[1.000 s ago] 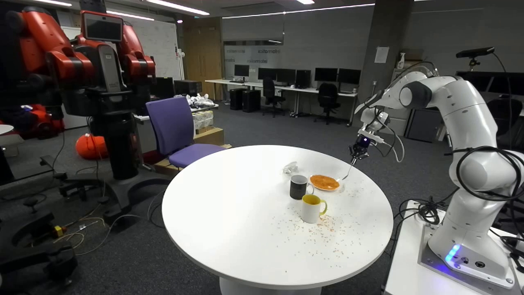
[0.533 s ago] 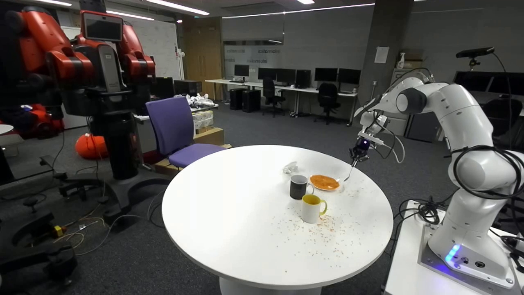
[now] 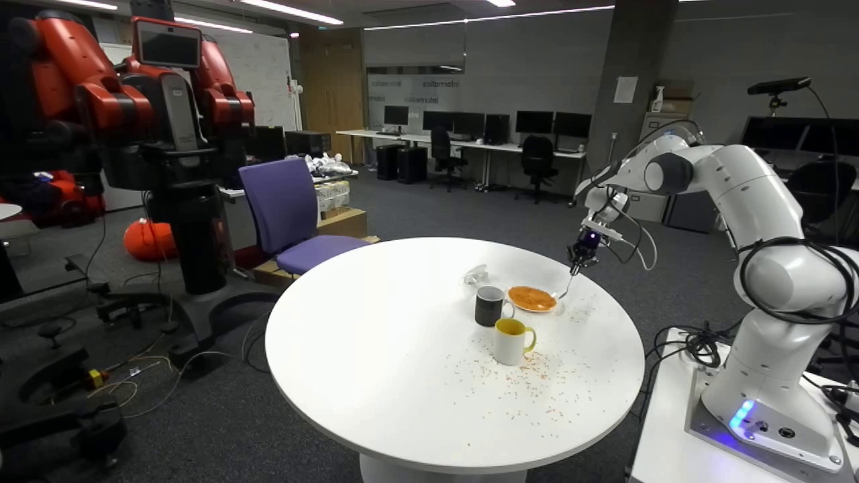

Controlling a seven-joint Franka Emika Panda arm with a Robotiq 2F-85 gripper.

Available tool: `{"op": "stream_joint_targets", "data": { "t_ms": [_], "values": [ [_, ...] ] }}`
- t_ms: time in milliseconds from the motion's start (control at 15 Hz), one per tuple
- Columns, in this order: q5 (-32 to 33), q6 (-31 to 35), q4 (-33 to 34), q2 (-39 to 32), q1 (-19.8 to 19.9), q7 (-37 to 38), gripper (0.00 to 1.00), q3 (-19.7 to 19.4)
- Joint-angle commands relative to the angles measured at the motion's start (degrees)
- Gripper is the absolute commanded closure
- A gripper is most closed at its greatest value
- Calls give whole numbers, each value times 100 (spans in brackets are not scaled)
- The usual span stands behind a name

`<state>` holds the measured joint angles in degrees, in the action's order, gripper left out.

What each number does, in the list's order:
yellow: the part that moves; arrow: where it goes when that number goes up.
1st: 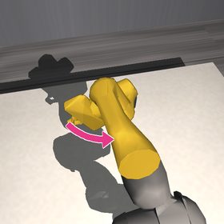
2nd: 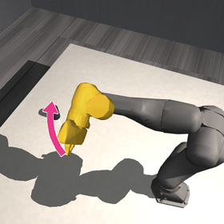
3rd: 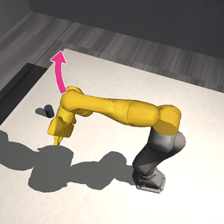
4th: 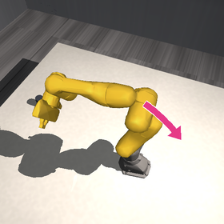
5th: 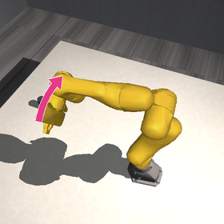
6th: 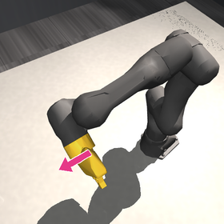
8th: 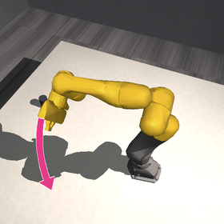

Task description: Put a teaspoon of sugar in the blue and white cup and leave spoon in the cup

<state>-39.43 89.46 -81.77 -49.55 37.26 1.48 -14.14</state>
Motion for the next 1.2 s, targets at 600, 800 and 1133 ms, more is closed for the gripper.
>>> {"op": "stream_joint_targets", "data": {
  "t_ms": [600,800,1133],
  "values": [
    [226,-116,895,-561,102,5,99,219],
    [256,-72,983,-619,106,2,99,240],
    [243,59,970,-613,83,-43,99,273]
  ]
}}
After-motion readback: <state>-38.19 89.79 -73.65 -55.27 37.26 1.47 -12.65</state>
